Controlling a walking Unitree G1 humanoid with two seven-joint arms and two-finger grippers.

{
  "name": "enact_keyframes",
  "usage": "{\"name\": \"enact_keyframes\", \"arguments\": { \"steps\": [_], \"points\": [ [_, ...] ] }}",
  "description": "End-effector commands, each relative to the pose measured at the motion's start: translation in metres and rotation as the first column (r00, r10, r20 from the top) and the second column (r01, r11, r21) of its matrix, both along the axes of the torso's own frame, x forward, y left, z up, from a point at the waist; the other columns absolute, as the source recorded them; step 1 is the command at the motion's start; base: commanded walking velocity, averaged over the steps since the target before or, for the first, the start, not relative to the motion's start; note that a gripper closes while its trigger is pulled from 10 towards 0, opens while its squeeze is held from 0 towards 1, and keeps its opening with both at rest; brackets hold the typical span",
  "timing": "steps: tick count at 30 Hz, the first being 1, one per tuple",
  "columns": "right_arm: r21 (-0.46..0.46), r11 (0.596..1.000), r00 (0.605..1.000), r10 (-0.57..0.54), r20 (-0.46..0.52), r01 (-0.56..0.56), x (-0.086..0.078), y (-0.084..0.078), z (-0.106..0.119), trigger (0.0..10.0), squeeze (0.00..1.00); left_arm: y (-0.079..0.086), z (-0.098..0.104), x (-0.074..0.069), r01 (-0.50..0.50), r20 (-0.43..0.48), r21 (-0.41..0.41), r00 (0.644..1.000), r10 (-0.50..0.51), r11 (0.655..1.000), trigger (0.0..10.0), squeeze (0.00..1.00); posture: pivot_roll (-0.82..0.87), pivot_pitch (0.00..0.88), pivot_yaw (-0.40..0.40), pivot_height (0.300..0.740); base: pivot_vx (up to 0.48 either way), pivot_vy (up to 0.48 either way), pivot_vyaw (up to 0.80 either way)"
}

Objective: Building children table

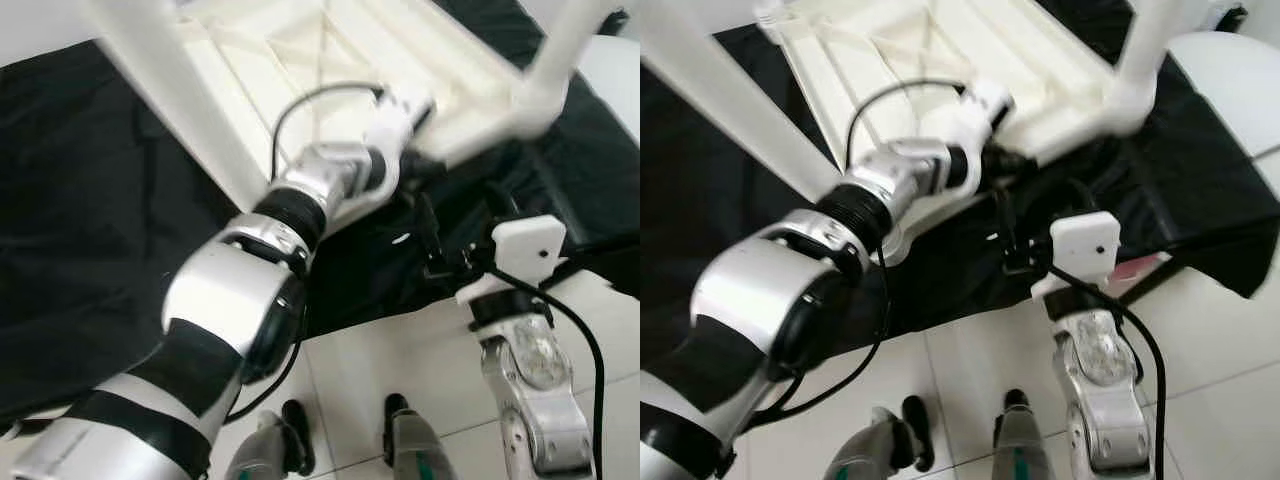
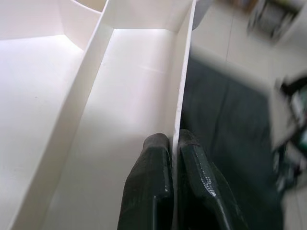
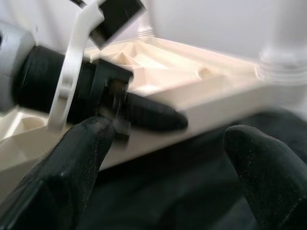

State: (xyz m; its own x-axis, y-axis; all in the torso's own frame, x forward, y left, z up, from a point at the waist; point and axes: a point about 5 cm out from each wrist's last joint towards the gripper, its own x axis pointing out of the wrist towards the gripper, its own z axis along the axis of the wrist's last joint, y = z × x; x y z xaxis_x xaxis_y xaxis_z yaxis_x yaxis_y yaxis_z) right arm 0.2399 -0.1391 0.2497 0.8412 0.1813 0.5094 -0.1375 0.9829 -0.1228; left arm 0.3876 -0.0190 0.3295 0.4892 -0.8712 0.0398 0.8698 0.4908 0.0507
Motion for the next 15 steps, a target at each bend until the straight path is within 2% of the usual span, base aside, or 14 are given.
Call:
{"name": "enact_keyframes", "arguments": {
  "steps": [1,2,3,4,5,6,8,9,11,14,15],
  "points": [
    [-0.005,1.000,0.999,0.018,-0.036,-0.019,0.004,-0.002,-0.006,10.0,0.00,0.015,0.032,0.001,0.008,0.011,-0.294,1.000,-0.005,0.956,0.0,0.00,-0.36,0.241,0.024,0.740,0.000,0.000,0.00],
    [-0.017,0.999,0.999,0.026,-0.033,-0.027,0.006,-0.003,-0.004,10.0,0.00,0.025,0.039,0.004,-0.022,0.009,-0.353,1.000,0.027,0.935,0.0,0.00,-0.37,0.235,0.004,0.740,0.000,0.000,0.00],
    [-0.017,0.999,0.999,0.026,-0.033,-0.027,0.006,-0.003,-0.004,10.0,0.00,0.025,0.039,0.004,-0.022,0.009,-0.353,1.000,0.027,0.935,0.0,0.00,-0.37,0.235,0.004,0.740,0.000,0.000,0.00],
    [-0.025,0.999,0.999,0.032,-0.030,-0.033,0.007,-0.003,-0.003,10.0,0.00,0.032,0.045,0.006,-0.041,0.007,-0.393,0.999,0.047,0.919,0.0,0.00,-0.37,0.235,0.004,0.740,0.000,0.000,0.00],
    [-0.034,0.999,0.999,0.041,-0.027,-0.042,0.009,-0.003,-0.001,10.0,0.00,0.048,0.054,0.009,-0.075,-0.006,-0.473,0.997,0.082,0.878,0.0,0.00,-0.37,0.228,-0.016,0.740,0.000,0.000,0.00],
    [-0.034,0.999,0.999,0.041,-0.027,-0.042,0.009,-0.003,-0.001,10.0,0.00,0.048,0.054,0.009,-0.075,-0.006,-0.473,0.997,0.082,0.878,0.0,0.00,-0.37,0.228,-0.016,0.740,0.000,0.000,0.00],
    [-0.049,0.997,0.998,0.055,-0.023,-0.056,0.012,-0.004,0.001,10.0,0.00,0.078,0.067,0.013,-0.135,-0.017,-0.593,0.988,0.155,0.794,0.0,0.00,-0.38,0.219,-0.043,0.740,0.000,0.000,0.00],
    [-0.049,0.997,0.998,0.055,-0.023,-0.056,0.012,-0.004,0.001,10.0,0.00,0.078,0.067,0.013,-0.135,-0.017,-0.593,0.988,0.155,0.794,0.0,0.00,-0.38,0.219,-0.043,0.740,0.000,0.000,0.00],
    [-0.058,0.996,0.998,0.065,-0.021,-0.066,0.015,-0.004,0.003,10.0,0.00,0.097,0.074,0.015,-0.159,-0.020,-0.648,0.981,0.192,0.744,0.0,0.00,-0.38,0.215,-0.054,0.740,0.000,0.000,0.00],
    [-0.068,0.995,0.997,0.075,-0.018,-0.076,0.017,-0.005,0.005,10.0,0.00,0.104,0.076,0.014,-0.152,0.001,-0.655,0.979,0.202,0.740,0.0,0.00,-0.37,0.214,-0.059,0.740,0.000,0.000,0.00],
    [-0.075,0.994,0.997,0.079,-0.016,-0.080,0.019,-0.005,0.006,10.0,0.00,0.101,0.077,0.012,-0.125,0.020,-0.655,0.983,0.183,0.745,0.0,0.00,-0.37,0.211,-0.066,0.740,0.000,0.000,0.00]
  ]
}}
